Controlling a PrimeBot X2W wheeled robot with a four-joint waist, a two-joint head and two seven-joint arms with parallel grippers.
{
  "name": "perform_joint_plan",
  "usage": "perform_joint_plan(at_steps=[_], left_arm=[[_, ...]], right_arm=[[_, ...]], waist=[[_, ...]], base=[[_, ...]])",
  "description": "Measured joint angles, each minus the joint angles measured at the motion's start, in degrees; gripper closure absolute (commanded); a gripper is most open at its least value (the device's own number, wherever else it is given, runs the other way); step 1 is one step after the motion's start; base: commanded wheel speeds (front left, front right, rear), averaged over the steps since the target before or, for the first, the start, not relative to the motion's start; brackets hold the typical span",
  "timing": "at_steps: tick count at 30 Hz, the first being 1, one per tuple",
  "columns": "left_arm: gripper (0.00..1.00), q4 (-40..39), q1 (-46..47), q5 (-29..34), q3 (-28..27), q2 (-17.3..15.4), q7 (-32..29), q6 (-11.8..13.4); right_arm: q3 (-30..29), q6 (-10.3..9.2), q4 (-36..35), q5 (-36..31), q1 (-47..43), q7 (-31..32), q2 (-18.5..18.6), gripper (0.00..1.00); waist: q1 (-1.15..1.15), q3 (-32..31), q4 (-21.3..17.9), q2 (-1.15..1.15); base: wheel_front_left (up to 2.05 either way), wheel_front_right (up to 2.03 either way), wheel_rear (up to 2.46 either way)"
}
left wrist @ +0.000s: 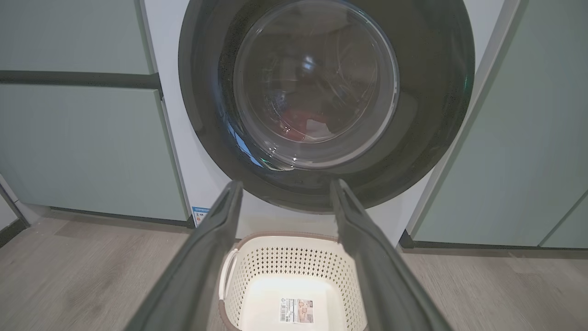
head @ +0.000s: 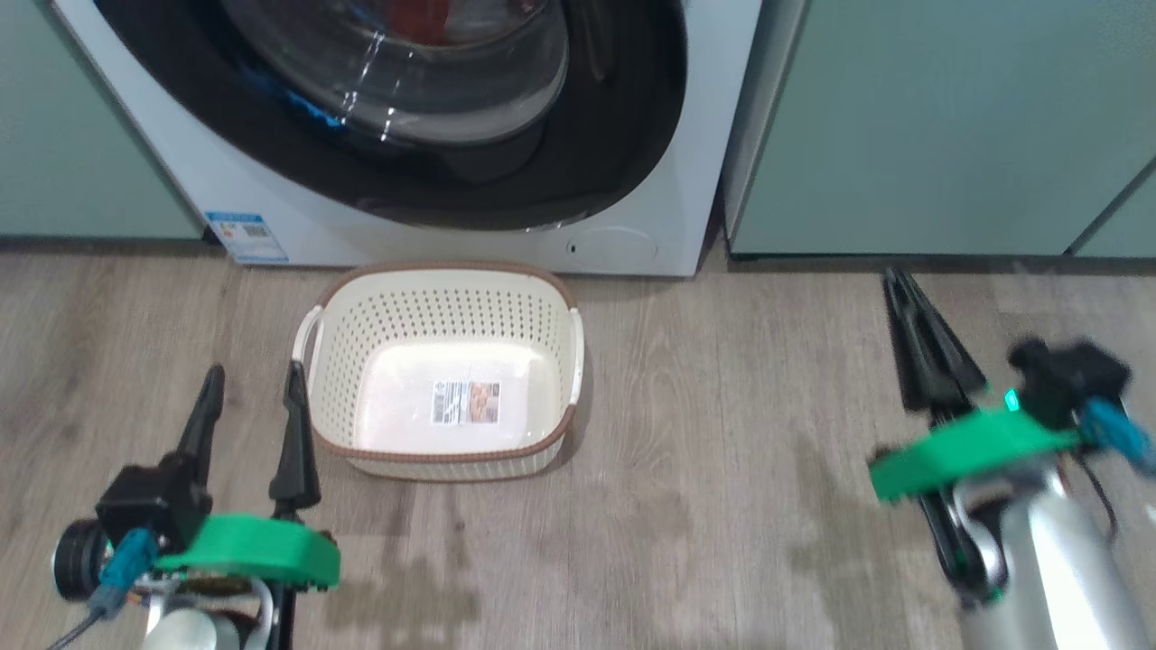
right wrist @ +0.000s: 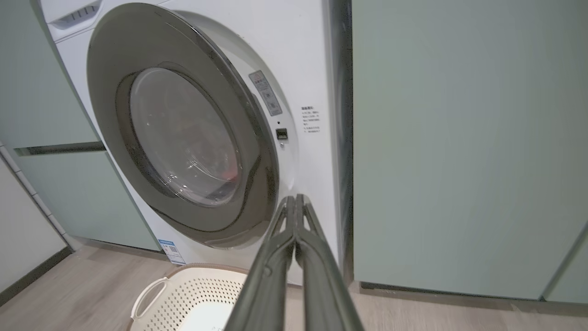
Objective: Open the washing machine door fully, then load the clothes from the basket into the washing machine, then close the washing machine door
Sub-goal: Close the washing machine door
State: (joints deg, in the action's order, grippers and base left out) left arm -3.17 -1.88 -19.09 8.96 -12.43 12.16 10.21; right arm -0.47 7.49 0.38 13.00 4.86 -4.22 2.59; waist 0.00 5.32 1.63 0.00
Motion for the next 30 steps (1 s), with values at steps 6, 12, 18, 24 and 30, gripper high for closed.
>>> perform_joint_plan(at_steps=[6,12,18,24,30], left_arm=[[0.00,0.3,3.4,-0.5,0.0,0.1,0.6,-0.6],[0.00,1.4,7.2,-0.6,0.4,0.8,1.3,-1.6],[0.00,2.6,9.5,-0.6,0.5,1.6,1.9,-2.5],[0.00,3.1,10.9,-0.6,0.5,2.5,2.1,-3.5],[0.00,3.4,12.6,-0.5,0.5,3.4,2.3,-4.2]], right_arm=[[6.4,0.00,6.8,1.2,14.1,0.2,0.2,1.00],[11.2,0.00,15.5,4.2,28.6,-1.4,0.7,1.00],[13.6,0.00,25.3,6.6,40.2,-3.1,1.0,1.00],[14.2,0.00,35.2,7.8,48.8,-4.9,1.2,1.00],[14.6,0.00,44.1,8.2,55.5,-6.3,1.3,1.00]], waist=[[0.01,3.0,1.6,0.00],[0.01,5.7,4.5,0.00],[0.01,7.9,7.1,0.00],[0.01,9.6,8.9,0.00],[0.01,11.0,9.7,0.00]], base=[[0.00,0.00,0.00],[0.00,0.00,0.00],[0.00,0.00,0.00],[0.00,0.00,0.00],[0.00,0.00,0.00]])
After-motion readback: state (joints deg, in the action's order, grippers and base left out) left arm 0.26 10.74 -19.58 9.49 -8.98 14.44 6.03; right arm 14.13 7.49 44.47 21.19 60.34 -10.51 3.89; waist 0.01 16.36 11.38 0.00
